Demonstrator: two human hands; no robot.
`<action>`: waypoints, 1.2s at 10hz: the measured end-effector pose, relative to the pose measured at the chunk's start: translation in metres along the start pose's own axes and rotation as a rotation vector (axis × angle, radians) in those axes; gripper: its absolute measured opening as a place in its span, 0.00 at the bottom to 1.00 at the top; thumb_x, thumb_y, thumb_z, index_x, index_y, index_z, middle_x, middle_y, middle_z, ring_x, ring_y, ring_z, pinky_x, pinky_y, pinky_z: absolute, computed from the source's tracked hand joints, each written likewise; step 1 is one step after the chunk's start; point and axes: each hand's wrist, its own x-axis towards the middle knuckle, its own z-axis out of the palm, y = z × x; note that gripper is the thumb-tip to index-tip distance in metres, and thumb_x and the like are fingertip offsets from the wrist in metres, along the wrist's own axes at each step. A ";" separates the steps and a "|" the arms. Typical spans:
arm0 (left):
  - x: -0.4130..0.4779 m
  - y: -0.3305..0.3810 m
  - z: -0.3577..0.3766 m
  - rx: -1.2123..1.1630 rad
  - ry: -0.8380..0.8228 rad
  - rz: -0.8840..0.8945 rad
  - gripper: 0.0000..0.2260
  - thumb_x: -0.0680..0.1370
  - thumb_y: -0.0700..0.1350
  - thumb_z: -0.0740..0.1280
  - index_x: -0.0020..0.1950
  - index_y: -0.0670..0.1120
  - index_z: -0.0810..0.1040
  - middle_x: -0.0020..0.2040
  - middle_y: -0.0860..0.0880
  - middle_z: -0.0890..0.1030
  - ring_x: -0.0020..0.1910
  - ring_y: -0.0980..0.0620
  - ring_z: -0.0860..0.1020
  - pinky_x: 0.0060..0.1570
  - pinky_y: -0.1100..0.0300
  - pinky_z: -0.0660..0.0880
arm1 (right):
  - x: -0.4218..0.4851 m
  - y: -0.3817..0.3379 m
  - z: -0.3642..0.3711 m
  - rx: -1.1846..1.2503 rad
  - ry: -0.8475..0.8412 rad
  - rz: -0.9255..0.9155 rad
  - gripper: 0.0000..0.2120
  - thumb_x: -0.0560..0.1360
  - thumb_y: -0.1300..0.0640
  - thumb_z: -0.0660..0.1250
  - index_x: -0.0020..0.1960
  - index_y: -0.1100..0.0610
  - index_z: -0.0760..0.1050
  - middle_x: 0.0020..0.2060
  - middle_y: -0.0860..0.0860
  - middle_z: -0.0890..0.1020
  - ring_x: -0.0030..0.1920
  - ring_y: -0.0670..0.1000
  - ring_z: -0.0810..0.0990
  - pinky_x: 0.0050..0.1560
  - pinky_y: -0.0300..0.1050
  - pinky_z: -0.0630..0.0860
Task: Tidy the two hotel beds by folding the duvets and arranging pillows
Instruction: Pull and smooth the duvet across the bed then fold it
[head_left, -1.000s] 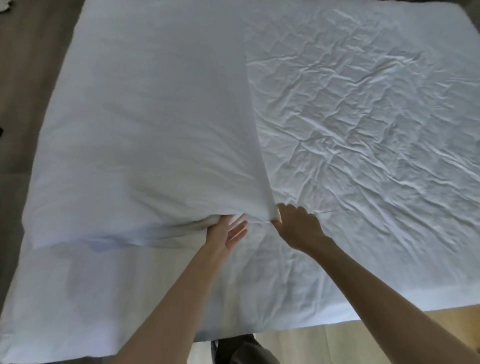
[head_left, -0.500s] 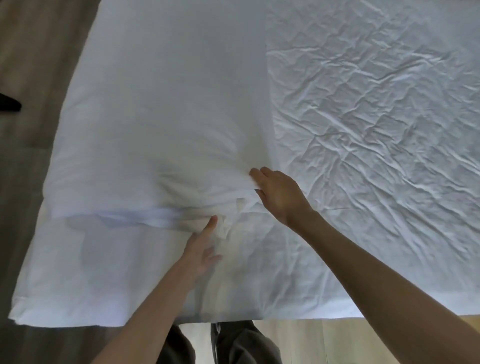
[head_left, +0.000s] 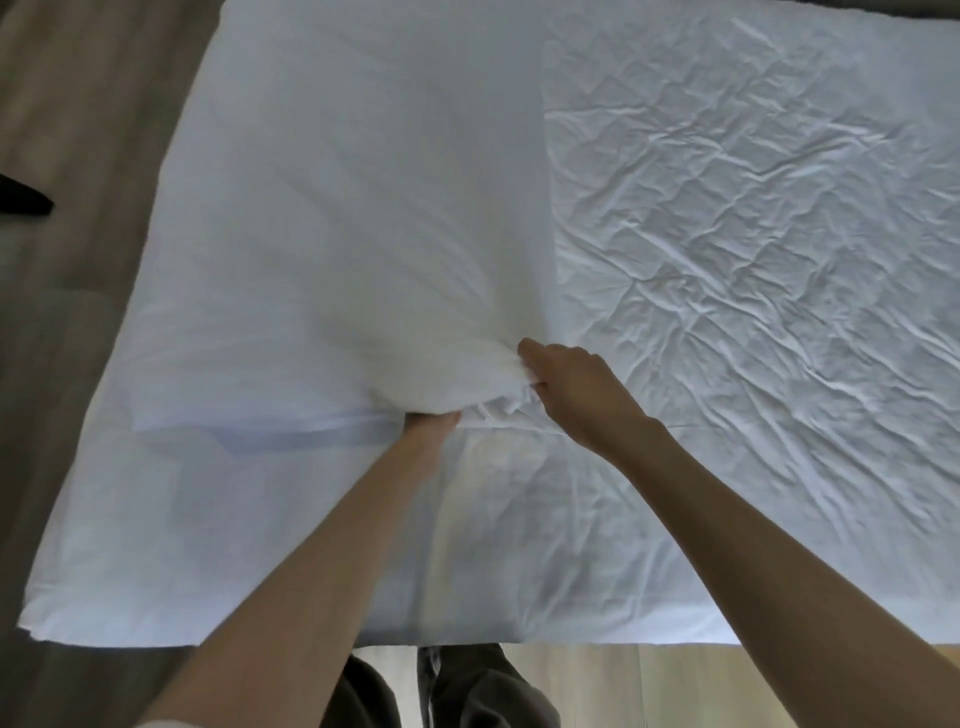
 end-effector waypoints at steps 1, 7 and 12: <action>-0.026 0.010 0.020 -0.309 0.069 -0.134 0.05 0.81 0.45 0.64 0.55 0.49 0.71 0.48 0.54 0.77 0.53 0.50 0.78 0.56 0.55 0.74 | -0.002 0.004 0.007 0.059 -0.116 0.111 0.07 0.79 0.62 0.59 0.56 0.58 0.68 0.47 0.56 0.76 0.45 0.57 0.76 0.43 0.50 0.71; -0.038 -0.039 -0.104 0.995 0.467 0.498 0.43 0.69 0.52 0.74 0.78 0.61 0.53 0.79 0.48 0.55 0.72 0.28 0.58 0.61 0.26 0.59 | -0.009 -0.035 0.046 0.105 -0.250 -0.012 0.47 0.72 0.74 0.55 0.78 0.47 0.33 0.77 0.45 0.35 0.77 0.53 0.35 0.77 0.56 0.46; -0.074 -0.082 -0.168 1.038 0.111 0.133 0.33 0.82 0.43 0.55 0.77 0.57 0.35 0.79 0.50 0.38 0.78 0.43 0.43 0.74 0.41 0.47 | -0.010 -0.071 -0.020 -0.130 -0.361 0.047 0.35 0.78 0.64 0.57 0.79 0.45 0.49 0.78 0.50 0.56 0.77 0.54 0.55 0.74 0.56 0.55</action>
